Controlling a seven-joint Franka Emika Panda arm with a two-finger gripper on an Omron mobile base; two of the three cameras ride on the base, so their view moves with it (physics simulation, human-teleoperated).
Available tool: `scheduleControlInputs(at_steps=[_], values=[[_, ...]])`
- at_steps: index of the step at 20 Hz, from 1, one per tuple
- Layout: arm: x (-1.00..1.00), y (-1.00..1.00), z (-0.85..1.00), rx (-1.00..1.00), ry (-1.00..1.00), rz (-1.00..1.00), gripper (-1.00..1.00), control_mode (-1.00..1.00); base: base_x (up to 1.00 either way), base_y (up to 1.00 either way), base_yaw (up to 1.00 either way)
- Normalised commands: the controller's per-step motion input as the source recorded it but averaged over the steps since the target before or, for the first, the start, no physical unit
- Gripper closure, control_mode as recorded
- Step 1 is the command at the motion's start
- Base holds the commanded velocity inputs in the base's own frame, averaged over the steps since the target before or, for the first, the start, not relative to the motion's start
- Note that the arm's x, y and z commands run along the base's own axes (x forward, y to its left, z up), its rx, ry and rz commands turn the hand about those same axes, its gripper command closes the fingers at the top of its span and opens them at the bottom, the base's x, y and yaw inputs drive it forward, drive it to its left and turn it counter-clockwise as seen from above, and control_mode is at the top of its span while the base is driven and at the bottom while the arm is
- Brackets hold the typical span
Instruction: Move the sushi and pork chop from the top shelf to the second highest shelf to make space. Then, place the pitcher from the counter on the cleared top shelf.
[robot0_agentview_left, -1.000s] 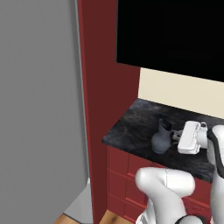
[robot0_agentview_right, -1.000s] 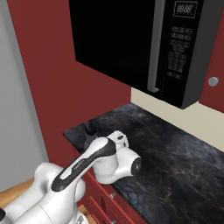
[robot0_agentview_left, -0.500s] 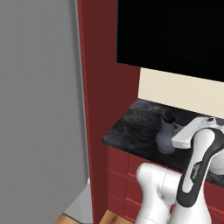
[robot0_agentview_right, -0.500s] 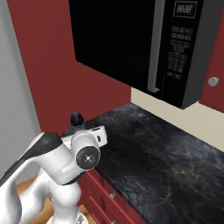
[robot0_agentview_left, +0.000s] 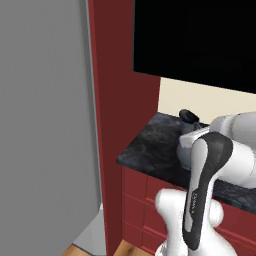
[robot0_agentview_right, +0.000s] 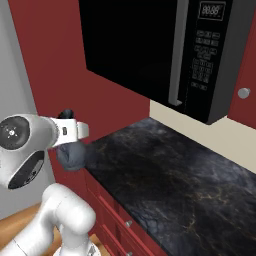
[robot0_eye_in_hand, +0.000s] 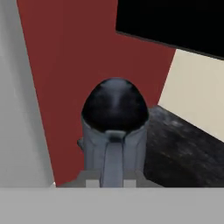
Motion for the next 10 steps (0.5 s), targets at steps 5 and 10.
scheduleControlInputs(at_steps=[5,10], values=[[-0.16,0.83,0.49,-0.05,0.0,-0.37,1.0,-1.0,0.0,0.0,0.0],[-0.18,0.32,0.65,0.0,-0.09,-0.27,1.0,-1.0,0.0,0.0,0.0]])
